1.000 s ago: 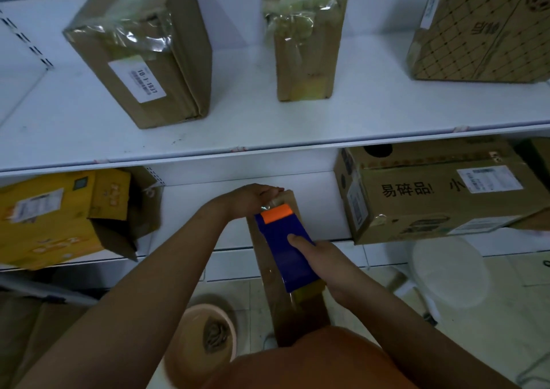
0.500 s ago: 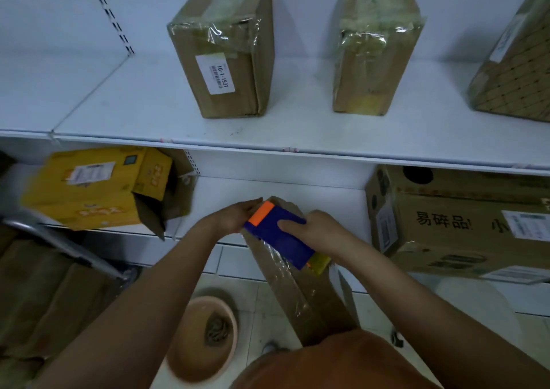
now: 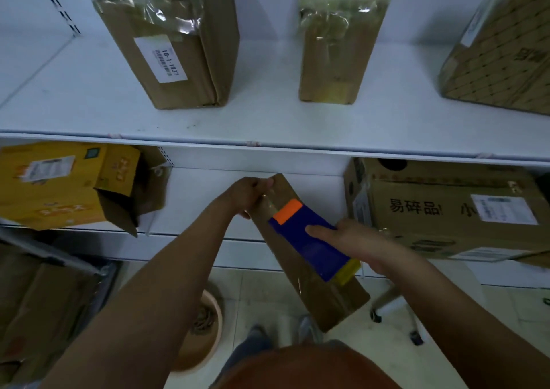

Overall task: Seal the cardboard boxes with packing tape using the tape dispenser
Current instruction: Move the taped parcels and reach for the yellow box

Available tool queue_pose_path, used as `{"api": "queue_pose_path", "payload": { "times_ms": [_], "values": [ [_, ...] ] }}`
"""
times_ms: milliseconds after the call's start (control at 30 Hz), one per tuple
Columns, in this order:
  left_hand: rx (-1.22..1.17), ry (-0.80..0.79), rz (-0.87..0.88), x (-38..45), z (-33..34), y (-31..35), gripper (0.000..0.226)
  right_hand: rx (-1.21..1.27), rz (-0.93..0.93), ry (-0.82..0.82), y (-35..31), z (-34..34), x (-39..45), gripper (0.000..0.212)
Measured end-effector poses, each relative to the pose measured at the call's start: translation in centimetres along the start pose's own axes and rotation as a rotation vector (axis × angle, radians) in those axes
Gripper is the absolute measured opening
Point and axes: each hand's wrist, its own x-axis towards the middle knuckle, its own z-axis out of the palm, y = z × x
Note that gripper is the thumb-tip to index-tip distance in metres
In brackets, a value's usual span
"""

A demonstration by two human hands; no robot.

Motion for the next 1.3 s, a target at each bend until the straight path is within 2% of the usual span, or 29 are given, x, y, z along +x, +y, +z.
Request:
{"api": "queue_pose_path", "payload": {
  "times_ms": [67,167,200,267,367,433,500,567,633,700,767,900,1000,1133,1200,1300],
  "values": [
    [0.003,0.078,0.006,0.6,0.1,0.2,0.044,0.004,0.024,0.004,1.5,-0.9,-1.1,0.047],
    [0.019,0.074,0.009,1.5,0.7,1.1,0.053,0.064,0.035,0.050,3.6,-1.6,-2.1,0.033],
    [0.087,0.081,0.031,1.9,0.9,1.3,0.059,0.071,0.035,0.067,3.9,-1.6,-2.1,0.031],
    [0.369,0.153,0.072,2.4,1.5,1.5,0.066,0.107,0.056,0.084,3.8,-1.4,-1.8,0.033],
    [0.734,0.266,0.091,2.8,1.6,1.8,0.067,0.101,0.061,0.132,3.0,-0.9,-1.4,0.032],
    [0.935,0.292,0.288,3.0,1.0,2.0,0.060,0.070,0.079,0.156,2.8,-0.6,-1.4,0.035],
    [1.088,0.229,0.721,3.3,0.4,1.4,0.059,0.058,0.113,0.159,2.9,-0.6,-1.4,0.042],
    [1.170,0.081,1.132,3.3,0.1,0.4,0.058,0.041,0.143,0.179,3.1,-0.6,-1.5,0.045],
    [1.264,-0.038,1.263,3.0,0.1,-1.0,0.073,0.023,0.160,0.187,3.1,-0.5,-1.7,0.049],
    [1.369,-0.102,1.264,2.8,-0.2,-1.5,0.105,0.001,0.174,0.191,3.0,-0.3,-1.8,0.049],
    [1.457,-0.115,1.281,2.9,-0.3,-1.0,0.122,-0.026,0.188,0.225,3.0,0.0,-2.1,0.047],
    [1.520,-0.120,1.285,3.5,0.0,0.7,0.123,-0.012,0.195,0.292,2.9,0.8,-2.3,0.054],
    [1.458,-0.150,1.325,3.7,-0.8,1.3,0.116,-0.019,0.173,0.283,2.0,0.5,-2.7,0.057],
    [1.431,-0.134,1.281,3.4,-2.8,1.4,0.112,-0.015,0.127,0.255,0.9,-0.4,-3.8,0.055],
    [1.427,-0.117,1.238,3.6,-4.3,1.1,0.113,-0.071,0.141,0.245,1.4,-0.8,-4.6,0.058],
    [1.368,-0.111,1.058,4.4,-7.8,-0.7,0.120,-0.122,0.192,0.256,2.9,-2.7,-6.8,0.056]
  ]
}}
